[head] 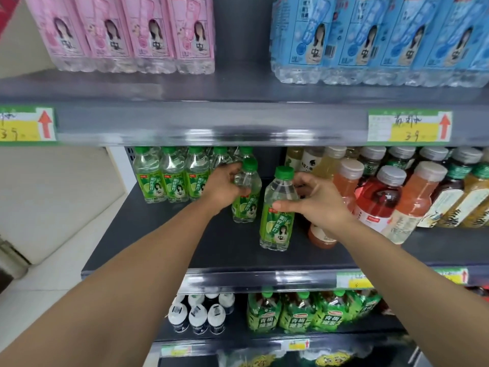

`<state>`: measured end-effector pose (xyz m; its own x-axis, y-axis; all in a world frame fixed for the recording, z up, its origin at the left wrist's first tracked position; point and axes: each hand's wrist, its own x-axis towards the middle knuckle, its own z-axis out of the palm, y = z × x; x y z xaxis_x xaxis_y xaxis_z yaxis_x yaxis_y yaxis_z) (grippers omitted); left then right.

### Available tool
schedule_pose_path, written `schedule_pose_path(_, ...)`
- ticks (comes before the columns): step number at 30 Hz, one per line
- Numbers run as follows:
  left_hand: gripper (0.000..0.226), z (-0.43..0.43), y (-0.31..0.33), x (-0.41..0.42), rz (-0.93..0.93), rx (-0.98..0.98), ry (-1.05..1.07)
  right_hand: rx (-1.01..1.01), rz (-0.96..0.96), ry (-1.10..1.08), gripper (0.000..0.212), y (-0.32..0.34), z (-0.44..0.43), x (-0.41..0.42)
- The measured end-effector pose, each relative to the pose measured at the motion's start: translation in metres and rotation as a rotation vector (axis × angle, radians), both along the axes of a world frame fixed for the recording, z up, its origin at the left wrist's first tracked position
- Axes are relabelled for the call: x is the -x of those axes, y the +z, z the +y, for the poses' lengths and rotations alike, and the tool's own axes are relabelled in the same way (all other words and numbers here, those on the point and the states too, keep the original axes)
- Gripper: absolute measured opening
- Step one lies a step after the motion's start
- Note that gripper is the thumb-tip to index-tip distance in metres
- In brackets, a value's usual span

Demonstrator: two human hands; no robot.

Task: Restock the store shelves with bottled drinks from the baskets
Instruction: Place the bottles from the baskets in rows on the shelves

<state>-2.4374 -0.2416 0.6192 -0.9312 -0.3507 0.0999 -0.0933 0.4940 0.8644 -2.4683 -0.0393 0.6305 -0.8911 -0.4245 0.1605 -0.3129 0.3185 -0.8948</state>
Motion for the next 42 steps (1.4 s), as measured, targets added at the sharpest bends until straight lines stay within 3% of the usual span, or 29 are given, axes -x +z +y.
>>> schedule_pose_path(7, 0.071, -0.006, -0.007, 0.015, 0.022, -0.058, 0.001, 0.011, -0.027, 0.024, 0.066, -0.006, -0.007, 0.004)
schedule_pose_path(12, 0.077, -0.007, -0.013, 0.022, 0.033, -0.099, 0.009, 0.007, -0.045, 0.034, 0.053, -0.009, -0.009, 0.001)
schedule_pose_path(21, 0.068, -0.011, -0.023, 0.013, 0.078, 0.097, 0.096, -0.027, -0.024, 0.063, 0.043, -0.009, -0.026, -0.004)
schedule_pose_path(25, 0.045, -0.022, -0.03, -0.013, 0.051, 0.016, 0.083, -0.082, 0.006, 0.066, 0.055, -0.004, -0.049, -0.009)
schedule_pose_path(30, 0.05, -0.034, -0.034, -0.042, -0.038, -0.151, -0.043, -0.113, 0.079, 0.137, 0.09, 0.009, -0.083, -0.012)
schedule_pose_path(36, 0.055, -0.049, -0.044, -0.046, -0.057, -0.273, -0.051, -0.21, 0.203, 0.118, 0.088, 0.008, -0.114, -0.01)
schedule_pose_path(42, 0.054, -0.056, -0.059, -0.027, -0.023, -0.109, 0.067, -0.296, 0.353, 0.076, 0.087, -0.003, -0.12, -0.005)
